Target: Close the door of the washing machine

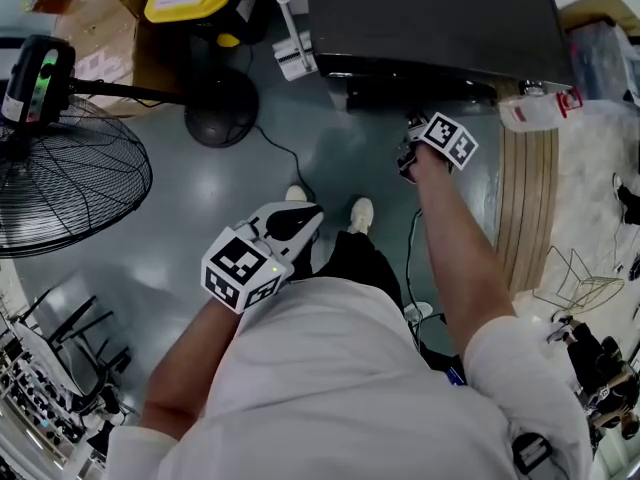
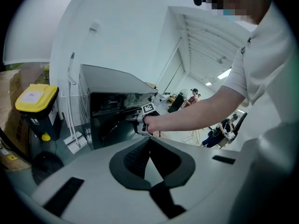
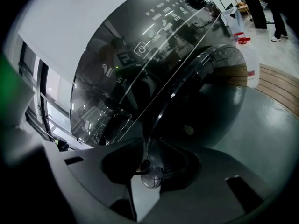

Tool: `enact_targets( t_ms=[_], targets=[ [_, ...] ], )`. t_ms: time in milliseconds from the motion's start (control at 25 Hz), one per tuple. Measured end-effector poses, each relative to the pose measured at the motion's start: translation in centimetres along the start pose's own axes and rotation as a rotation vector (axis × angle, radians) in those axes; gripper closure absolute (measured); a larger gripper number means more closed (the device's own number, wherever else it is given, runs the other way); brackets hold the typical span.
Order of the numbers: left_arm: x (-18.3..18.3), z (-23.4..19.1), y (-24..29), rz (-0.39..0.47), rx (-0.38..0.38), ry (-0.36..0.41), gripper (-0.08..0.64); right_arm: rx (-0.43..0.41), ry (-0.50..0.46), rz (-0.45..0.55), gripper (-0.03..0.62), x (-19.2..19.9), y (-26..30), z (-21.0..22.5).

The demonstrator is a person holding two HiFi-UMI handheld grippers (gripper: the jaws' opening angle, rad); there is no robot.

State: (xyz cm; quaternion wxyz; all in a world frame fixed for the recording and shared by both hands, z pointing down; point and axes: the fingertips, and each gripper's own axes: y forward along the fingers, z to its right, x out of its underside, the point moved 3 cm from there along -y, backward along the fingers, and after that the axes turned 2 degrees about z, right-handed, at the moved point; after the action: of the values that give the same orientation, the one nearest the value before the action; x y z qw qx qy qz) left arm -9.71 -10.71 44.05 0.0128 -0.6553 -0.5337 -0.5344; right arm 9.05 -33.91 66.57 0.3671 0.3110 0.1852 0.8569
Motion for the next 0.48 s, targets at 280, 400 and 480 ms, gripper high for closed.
enact_targets(
  t_ms=[280,400,480],
  targets=[
    [-0.5,0.9,0.2,0.022,0.015,0.022,0.543,-0.026,-0.127,-0.067,0.479,2.0,-3.1,-1.4],
    [-0.7,1.5,0.5,0.032,0.022,0.029,0.543,-0.032,-0.223,-0.122,0.482,3.3,-5.1,-1.8],
    [-0.8,1.9,0.6,0.041,0.026,0.033,0.543,-0.039,-0.289,-0.16,0.485,4.2,-6.5,-2.1]
  ],
)
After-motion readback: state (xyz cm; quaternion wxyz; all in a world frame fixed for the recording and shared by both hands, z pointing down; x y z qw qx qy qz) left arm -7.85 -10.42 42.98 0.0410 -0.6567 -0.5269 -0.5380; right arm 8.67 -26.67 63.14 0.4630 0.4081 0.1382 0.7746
